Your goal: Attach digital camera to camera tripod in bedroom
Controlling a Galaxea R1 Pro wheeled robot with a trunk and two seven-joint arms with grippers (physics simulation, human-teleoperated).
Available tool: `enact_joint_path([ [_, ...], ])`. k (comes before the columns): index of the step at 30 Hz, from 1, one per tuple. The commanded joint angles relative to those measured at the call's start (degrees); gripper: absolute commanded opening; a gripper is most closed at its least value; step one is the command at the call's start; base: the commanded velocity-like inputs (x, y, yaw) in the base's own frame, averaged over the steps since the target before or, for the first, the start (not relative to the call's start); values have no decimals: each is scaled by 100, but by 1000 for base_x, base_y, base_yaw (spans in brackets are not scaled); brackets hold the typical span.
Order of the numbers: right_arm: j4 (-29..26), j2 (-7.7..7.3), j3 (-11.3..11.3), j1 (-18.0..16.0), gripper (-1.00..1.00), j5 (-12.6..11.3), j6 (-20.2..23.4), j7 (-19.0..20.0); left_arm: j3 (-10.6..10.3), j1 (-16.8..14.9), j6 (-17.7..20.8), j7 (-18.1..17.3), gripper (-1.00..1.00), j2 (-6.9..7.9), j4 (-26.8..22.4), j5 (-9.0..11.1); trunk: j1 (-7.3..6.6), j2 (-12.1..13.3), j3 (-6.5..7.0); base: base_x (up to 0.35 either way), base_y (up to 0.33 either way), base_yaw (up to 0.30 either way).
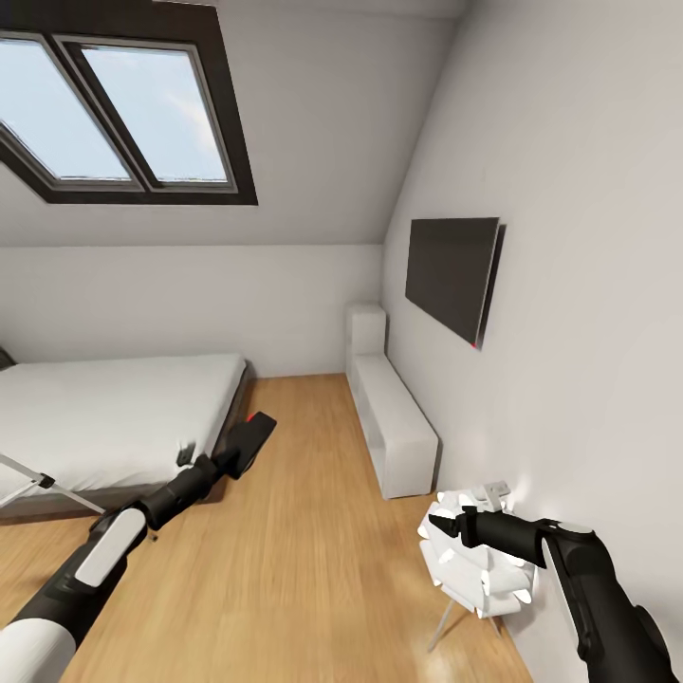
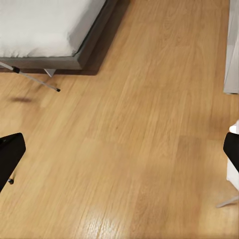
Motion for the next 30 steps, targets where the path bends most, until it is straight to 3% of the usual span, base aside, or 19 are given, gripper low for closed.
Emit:
enact_joint_path([
  [1, -3, 2, -10, -3, 100, 59, 15, 53, -17, -3, 26, 12, -100, 1, 43, 56, 2, -5, -2, 0, 0, 0],
  [4, 12, 2, -9, -3, 100, 66, 23, 51, -41, -3, -1, 202, -100, -15, 292, 8, 2, -5, -2, 0, 0, 0],
  [9, 26, 15, -10, -2, 100, 44, 6, 93, -79, -3, -29, 827, -100, -27, 766, -116, 2, -5, -2, 0, 0, 0],
  [12, 102, 18, -6, -2, 100, 56, -3, 111, -89, -3, -28, 1348, -100, -40, 1095, -414, 2, -5, -2, 0, 0, 0],
  [14, 357, 7, -2, 0, 100, 67, -1, 123, -73, -3, -31, 1862, -100, -113, 1558, -838, 2, -5, -2, 0, 0, 0],
  [18, 936, -10, -1, 0, 100, 136, 8, 108, -66, -3, -66, 2215, -100, -342, 2348, -1342, 2, -5, -2, 0, 0, 0],
  [19, 2176, -61, 5, 0, 100, 778, -10, 34, -74, -3, -419, 2346, -100, -658, 3425, -1781, 2, -5, -2, 0, 0, 0],
  [21, 2628, -63, 1, 0, 100, 1119, -43, -16, -75, -3, -651, 2362, -100, -736, 3795, -1891, 2, -5, -2, 0, 0, 0],
  [22, 3051, -65, -7, 0, 100, 1454, -132, -71, -76, -3, -908, 2373, -100, -809, 4151, -1991, 2, -5, -2, 0, 0, 0],
  [25, 3803, -78, -28, 1, 100, 1956, -530, -196, -76, 0, -1274, 2396, -100, -920, 4591, -2117, 2, -5, -2, 0, 0, 0],
  [28, 4416, -89, -36, 1, 100, 2147, -942, -372, -77, 73, -1602, 2424, -100, -1025, 4868, -2253, 2, -5, -2, 0, 0, 0],
  [29, 5722, -119, -46, 1, 100, 2282, -1615, -966, -77, 357, -1793, 2438, -100, -1103, 4996, -2339, 2, -5, -2, 0, 0, 0],
  [30, 6274, -155, -49, 1, 100, 2306, -1891, -1305, -77, 469, -1834, 2440, -100, -1147, 5019, -2357, 2, -5, -2, 0, 0, 0],
])
